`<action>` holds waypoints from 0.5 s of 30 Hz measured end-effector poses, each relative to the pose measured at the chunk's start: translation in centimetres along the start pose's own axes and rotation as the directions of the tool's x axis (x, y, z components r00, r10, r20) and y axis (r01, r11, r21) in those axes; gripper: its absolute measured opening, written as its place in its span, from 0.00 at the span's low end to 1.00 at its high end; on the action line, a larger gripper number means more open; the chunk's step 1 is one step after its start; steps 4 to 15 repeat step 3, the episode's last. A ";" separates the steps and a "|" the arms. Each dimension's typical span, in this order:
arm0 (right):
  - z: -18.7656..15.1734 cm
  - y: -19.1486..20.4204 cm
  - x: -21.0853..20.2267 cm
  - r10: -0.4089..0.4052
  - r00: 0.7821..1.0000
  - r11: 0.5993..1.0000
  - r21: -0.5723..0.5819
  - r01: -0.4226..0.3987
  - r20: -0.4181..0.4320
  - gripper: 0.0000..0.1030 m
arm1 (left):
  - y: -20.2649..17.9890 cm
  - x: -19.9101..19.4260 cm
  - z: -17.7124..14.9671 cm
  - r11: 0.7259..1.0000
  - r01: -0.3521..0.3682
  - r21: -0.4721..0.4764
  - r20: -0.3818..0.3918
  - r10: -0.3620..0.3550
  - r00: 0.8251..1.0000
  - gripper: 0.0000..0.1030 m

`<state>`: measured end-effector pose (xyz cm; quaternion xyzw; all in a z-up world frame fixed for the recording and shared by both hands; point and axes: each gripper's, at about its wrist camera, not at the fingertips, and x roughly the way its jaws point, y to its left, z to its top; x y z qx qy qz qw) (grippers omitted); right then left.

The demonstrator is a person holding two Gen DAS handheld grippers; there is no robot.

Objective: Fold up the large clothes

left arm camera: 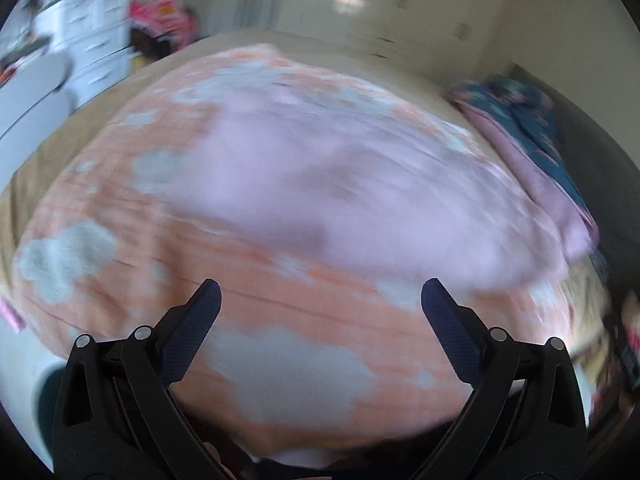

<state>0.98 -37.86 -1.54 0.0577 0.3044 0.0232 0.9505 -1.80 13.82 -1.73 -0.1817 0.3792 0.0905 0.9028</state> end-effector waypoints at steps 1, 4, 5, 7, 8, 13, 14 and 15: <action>-0.4 -4.3 0.8 -0.111 0.993 0.991 0.069 0.112 -0.028 0.96 | 1.6 0.3 1.2 0.999 -0.030 -0.027 0.005 0.030 1.000 0.91; -1.7 -11.8 1.8 -0.270 0.960 0.941 0.189 0.280 -0.081 0.96 | 6.3 0.5 4.5 0.988 -0.116 -0.104 0.062 0.123 0.990 0.91; -1.7 -11.8 1.8 -0.270 0.960 0.941 0.189 0.280 -0.081 0.96 | 6.3 0.5 4.5 0.988 -0.116 -0.104 0.062 0.123 0.990 0.91; -1.7 -11.8 1.8 -0.270 0.960 0.941 0.189 0.280 -0.081 0.96 | 6.3 0.5 4.5 0.988 -0.116 -0.104 0.062 0.123 0.990 0.91; -1.7 -11.8 1.8 -0.270 0.960 0.941 0.189 0.280 -0.081 0.96 | 6.3 0.5 4.5 0.988 -0.116 -0.104 0.062 0.123 0.990 0.91; -1.7 -11.8 1.8 -0.270 0.960 0.941 0.189 0.280 -0.081 0.96 | 6.3 0.5 4.5 0.988 -0.116 -0.104 0.062 0.123 0.990 0.91; -1.7 -11.8 1.8 -0.270 0.960 0.941 0.189 0.280 -0.081 0.96 | 6.3 0.5 4.5 0.988 -0.116 -0.104 0.062 0.123 0.990 0.91; -1.7 -11.8 1.8 -0.270 0.960 0.941 0.189 0.280 -0.081 0.96 | 6.3 0.5 4.5 0.988 -0.116 -0.104 0.062 0.123 0.990 0.91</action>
